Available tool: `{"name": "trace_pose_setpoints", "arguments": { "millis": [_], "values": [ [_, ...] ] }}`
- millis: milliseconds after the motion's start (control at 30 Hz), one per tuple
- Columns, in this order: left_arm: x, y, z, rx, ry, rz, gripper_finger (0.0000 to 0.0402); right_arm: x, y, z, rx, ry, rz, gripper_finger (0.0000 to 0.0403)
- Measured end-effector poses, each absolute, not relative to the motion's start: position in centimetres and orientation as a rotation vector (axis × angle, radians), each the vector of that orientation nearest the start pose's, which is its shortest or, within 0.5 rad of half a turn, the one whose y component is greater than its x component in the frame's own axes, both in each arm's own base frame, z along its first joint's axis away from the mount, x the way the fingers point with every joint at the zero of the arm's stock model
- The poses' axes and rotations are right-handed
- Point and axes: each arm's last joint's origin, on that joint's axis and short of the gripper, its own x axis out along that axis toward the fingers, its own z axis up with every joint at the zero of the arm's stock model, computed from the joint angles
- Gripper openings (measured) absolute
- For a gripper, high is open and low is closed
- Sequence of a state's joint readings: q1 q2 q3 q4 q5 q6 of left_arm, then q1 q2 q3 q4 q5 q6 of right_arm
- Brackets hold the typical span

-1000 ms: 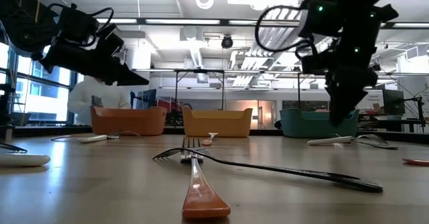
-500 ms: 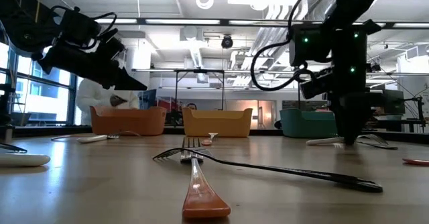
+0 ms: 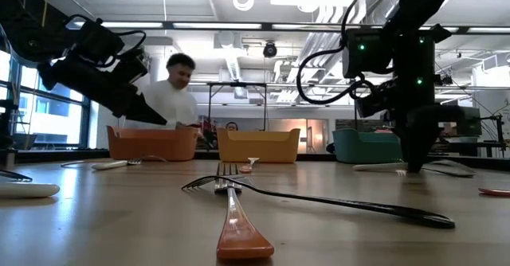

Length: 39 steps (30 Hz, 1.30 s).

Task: Sort silverware by color (type)
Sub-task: Put the top right white fork into the yellow bin

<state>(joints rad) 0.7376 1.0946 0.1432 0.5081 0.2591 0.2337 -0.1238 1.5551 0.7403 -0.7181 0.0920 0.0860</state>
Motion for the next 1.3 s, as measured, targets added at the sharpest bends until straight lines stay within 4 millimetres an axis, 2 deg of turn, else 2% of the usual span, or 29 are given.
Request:
{"name": "trace_pose_setpoints", "arguments": {
  "millis": [267, 400, 567, 733, 900, 1133, 1300],
  "values": [
    [13.6, 11.3, 13.2, -0.010, 0.441, 0.426, 0.0000, 23.6, -2.4, 14.5, 0.165, 1.550, -0.231, 0.0023],
    [13.6, 11.3, 13.2, -0.010, 0.441, 0.426, 0.0000, 25.3, -1.9, 16.8, 0.210, 1.496, -0.157, 0.0008],
    [13.6, 11.4, 13.4, 0.008, 0.423, 0.427, 0.0000, 28.1, -2.6, 21.1, 0.242, 1.344, -0.128, 0.0007],
    [13.6, 11.4, 13.4, 0.023, 0.425, 0.424, 0.0000, 31.0, -6.4, 24.9, 0.180, 1.152, -0.218, 0.0010],
    [13.7, 11.5, 13.8, 0.053, 0.393, 0.428, 0.0000, 34.0, -12.1, 26.5, 0.117, 1.084, -0.295, 0.0010],
    [13.8, 11.5, 14.0, 0.061, 0.369, 0.432, 0.0000, 38.1, -20.7, 25.0, 0.086, 1.110, -0.360, 0.0011],
    [13.8, 11.5, 14.0, 0.060, 0.369, 0.432, 0.0000, 40.0, -25.0, 23.7, 0.091, 1.134, -0.366, 0.0012]
  ]
}}
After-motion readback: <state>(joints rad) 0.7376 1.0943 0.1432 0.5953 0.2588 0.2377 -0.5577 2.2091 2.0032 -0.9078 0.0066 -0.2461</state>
